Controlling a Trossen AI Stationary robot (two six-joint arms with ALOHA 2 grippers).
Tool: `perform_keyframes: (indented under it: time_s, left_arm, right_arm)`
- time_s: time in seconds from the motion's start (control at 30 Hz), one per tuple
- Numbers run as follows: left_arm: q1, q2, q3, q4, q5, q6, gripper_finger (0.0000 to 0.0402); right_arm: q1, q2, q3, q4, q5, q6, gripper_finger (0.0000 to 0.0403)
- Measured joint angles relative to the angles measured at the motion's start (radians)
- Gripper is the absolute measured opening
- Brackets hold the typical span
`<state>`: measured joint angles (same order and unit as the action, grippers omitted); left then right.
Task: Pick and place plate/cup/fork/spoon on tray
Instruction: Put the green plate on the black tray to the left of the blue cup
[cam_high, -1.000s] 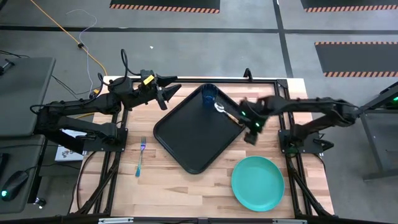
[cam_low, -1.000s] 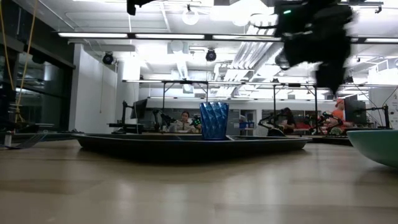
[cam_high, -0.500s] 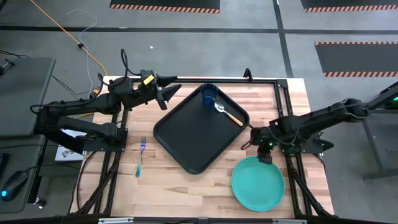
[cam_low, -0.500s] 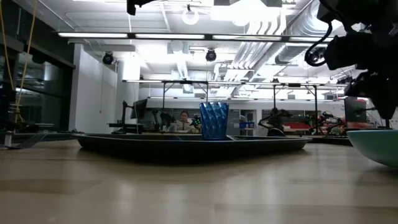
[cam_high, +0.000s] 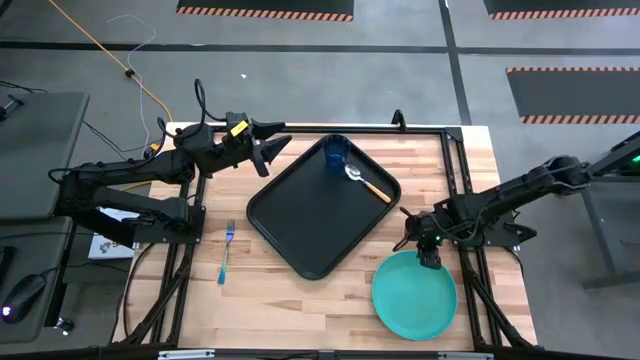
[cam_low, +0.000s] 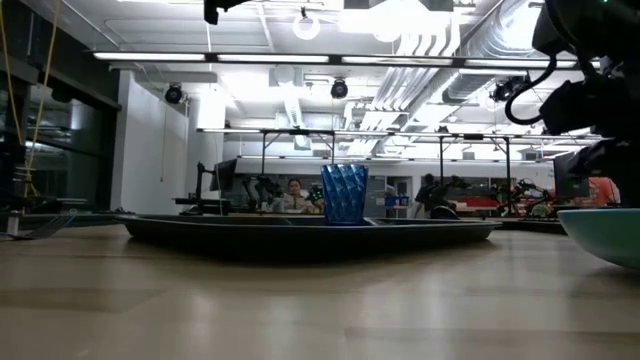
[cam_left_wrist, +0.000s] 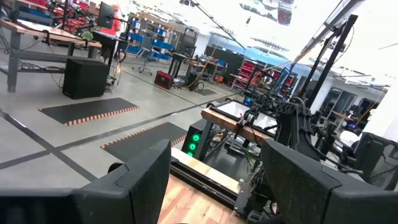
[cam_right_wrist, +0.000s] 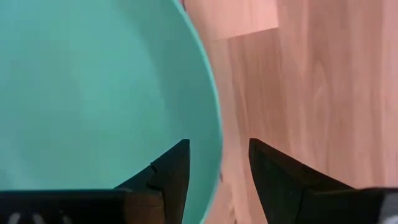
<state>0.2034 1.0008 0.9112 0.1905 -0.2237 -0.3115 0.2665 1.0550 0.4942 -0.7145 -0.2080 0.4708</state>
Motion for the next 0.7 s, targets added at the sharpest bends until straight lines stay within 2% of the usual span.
perform_keyframes:
  time_s: [0.53,0.7]
  left_arm:
    - [0.000,0.000,0.000,-0.005,0.000,0.002,0.0241]
    - [0.000,0.000,0.000,-0.005,0.000,0.002,0.0241]
  right_arm:
    - [0.024,0.021,-0.045,0.078,-0.007,0.000,0.0156]
    - [0.024,0.050,-0.045,0.085,-0.004,-0.005,0.0133]
